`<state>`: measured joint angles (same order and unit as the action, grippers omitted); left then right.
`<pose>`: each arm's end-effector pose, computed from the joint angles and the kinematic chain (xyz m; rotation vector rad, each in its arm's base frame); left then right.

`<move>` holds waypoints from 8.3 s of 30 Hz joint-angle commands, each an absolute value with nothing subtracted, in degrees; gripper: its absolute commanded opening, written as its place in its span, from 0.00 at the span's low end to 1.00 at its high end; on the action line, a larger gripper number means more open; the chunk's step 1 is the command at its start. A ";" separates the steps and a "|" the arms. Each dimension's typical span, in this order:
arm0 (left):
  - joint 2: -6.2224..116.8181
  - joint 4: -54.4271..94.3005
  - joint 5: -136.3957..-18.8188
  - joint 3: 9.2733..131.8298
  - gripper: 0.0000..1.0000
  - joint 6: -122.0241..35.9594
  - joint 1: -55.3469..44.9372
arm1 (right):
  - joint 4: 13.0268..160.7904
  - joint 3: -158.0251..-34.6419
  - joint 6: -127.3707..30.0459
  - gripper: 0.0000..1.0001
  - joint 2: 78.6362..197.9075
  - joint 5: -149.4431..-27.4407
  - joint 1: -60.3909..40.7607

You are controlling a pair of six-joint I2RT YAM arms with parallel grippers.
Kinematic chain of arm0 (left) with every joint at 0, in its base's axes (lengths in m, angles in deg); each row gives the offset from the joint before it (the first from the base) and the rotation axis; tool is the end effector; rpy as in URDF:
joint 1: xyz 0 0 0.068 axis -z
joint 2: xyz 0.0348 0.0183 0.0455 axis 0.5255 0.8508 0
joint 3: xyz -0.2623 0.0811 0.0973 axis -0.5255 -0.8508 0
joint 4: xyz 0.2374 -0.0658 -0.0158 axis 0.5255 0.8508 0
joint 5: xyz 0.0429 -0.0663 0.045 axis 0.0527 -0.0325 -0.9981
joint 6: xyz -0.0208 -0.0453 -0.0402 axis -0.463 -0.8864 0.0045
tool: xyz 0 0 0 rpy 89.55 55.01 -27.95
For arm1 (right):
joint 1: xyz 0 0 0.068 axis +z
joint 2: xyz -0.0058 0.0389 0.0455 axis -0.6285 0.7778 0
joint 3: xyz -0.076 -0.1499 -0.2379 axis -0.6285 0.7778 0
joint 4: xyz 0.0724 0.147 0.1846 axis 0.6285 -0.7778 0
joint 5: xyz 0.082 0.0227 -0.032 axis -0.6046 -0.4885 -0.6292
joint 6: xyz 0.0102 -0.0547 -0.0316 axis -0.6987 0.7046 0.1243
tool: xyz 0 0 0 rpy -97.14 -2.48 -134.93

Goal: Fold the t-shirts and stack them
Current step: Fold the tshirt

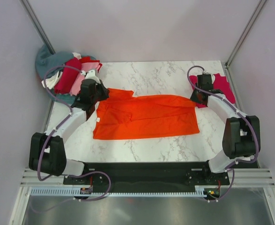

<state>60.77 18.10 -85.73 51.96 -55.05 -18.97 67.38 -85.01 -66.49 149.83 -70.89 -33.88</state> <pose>0.3120 -0.0707 0.2921 -0.1880 1.9931 -0.4127 0.3442 0.0219 0.2483 0.4856 2.3503 0.0321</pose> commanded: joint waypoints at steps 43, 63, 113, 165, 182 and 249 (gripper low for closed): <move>25.60 23.43 -89.03 15.87 0.11 -68.63 -16.85 | 81.69 -49.71 -79.29 0.46 120.40 -71.58 -34.02; 18.21 28.72 -96.24 14.64 0.02 -71.71 -16.94 | 79.77 -57.61 -76.57 0.55 128.29 -70.25 -33.67; 18.39 25.82 -89.74 19.21 0.02 -68.10 -16.85 | 74.06 -43.37 -119.63 0.44 117.22 -68.41 -28.75; 66.37 10.70 -94.57 60.26 0.02 -65.20 -20.28 | 80.82 -99.01 -97.75 0.00 167.48 -86.24 -38.24; 59.88 9.12 -93.69 50.60 0.02 -65.03 -20.28 | 83.81 -91.63 -95.55 0.02 165.91 -91.26 -42.63; 15.85 25.02 -88.33 12.80 0.02 -68.63 -16.94 | 84.25 -64.12 -85.88 0.07 147.28 -89.07 -44.65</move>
